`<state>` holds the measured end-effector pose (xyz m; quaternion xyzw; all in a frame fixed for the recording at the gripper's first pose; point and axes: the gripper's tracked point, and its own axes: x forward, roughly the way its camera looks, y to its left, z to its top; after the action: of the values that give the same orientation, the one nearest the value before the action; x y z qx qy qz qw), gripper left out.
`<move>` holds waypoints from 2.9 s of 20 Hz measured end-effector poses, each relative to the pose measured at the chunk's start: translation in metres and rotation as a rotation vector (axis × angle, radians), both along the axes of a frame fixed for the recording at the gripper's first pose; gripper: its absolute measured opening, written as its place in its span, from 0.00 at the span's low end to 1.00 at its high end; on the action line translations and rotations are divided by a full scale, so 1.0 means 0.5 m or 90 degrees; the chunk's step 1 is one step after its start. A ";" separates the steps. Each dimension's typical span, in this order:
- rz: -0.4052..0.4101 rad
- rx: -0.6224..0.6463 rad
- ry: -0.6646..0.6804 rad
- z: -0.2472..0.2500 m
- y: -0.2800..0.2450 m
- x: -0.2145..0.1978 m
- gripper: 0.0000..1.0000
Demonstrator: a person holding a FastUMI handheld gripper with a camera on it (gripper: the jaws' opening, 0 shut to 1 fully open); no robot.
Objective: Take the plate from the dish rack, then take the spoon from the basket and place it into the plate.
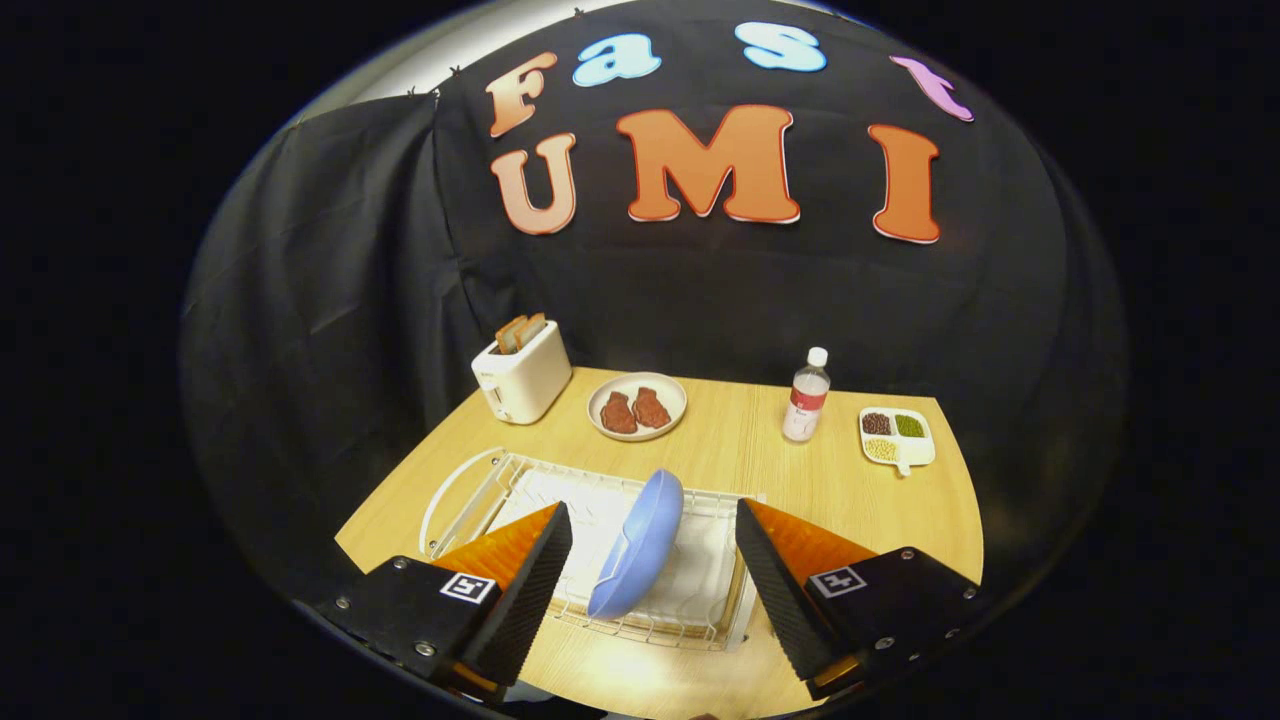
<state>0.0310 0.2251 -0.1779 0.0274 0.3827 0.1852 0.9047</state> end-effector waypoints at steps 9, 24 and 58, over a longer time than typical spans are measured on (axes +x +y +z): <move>-0.022 -0.031 0.218 -0.162 0.030 0.030 0.92; -0.065 -0.069 0.446 -0.292 0.114 -0.023 0.49; -0.175 0.088 0.379 -0.166 -0.165 -0.324 0.30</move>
<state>-0.1312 0.1424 -0.2610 0.1931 0.6093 0.0709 0.7658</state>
